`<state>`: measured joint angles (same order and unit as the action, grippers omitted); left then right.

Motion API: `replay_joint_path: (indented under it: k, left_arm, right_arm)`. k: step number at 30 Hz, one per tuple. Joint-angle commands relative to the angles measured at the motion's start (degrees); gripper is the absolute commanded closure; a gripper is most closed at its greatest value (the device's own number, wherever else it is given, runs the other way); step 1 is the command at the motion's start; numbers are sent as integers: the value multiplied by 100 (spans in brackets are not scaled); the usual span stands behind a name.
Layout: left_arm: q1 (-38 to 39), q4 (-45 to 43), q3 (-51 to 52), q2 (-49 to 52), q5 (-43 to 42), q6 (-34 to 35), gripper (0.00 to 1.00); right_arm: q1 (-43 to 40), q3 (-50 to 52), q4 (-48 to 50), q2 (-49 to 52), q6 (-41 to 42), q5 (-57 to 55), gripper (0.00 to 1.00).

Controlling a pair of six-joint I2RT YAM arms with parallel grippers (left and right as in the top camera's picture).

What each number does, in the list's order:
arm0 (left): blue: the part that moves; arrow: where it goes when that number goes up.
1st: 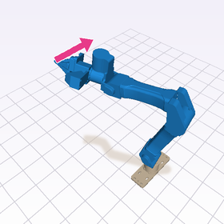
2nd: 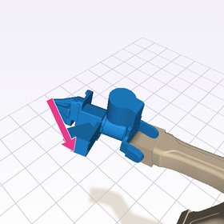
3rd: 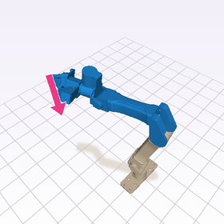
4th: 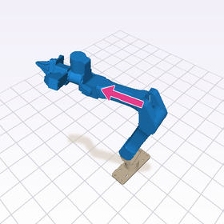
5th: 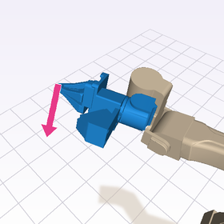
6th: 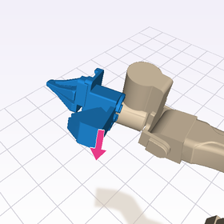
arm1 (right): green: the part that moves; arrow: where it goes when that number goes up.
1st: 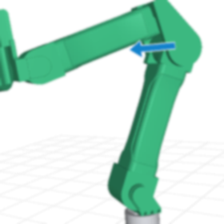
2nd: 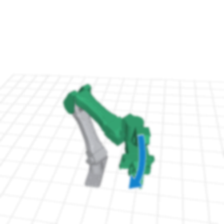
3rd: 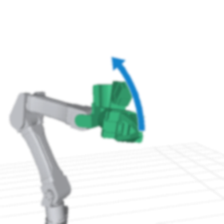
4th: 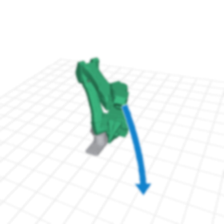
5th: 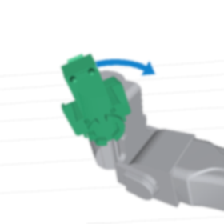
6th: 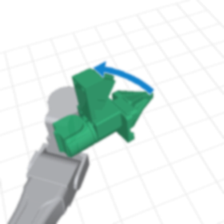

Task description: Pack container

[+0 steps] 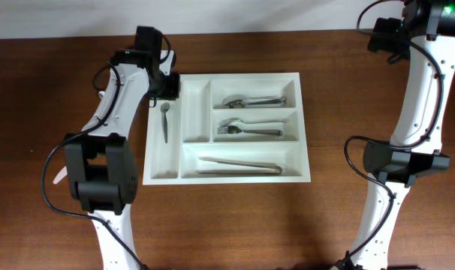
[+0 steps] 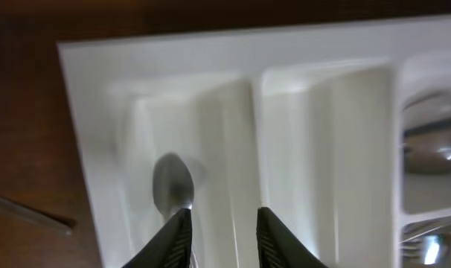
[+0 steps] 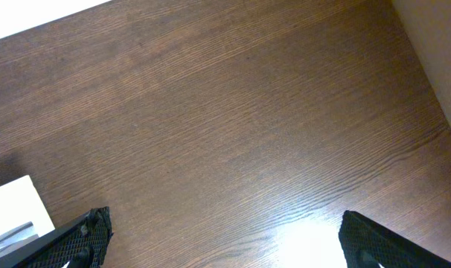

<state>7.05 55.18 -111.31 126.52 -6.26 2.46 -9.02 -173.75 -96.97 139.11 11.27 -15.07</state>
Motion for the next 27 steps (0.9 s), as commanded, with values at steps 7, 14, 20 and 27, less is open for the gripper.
replay_joint_path:
  k: [7, 14, 20, 27]
  left_arm:
    - [-505, 109, -1003, 0, 317, 979, 65]
    - [-1117, 105, -1051, 13, 960, 1941, 59]
    - [-1412, 70, -1051, 59, 1499, 1941, 53]
    - [-1631, 22, -1051, 662, 1292, 1939, 53]
  right_arm:
    - [-4, -79, -20, -236, -33, 9, 1]
    - [-4, -79, -20, -236, -33, 9, 1]
    - [-4, -79, -20, -236, -33, 9, 1]
    - [-4, -79, -20, -236, -33, 9, 1]
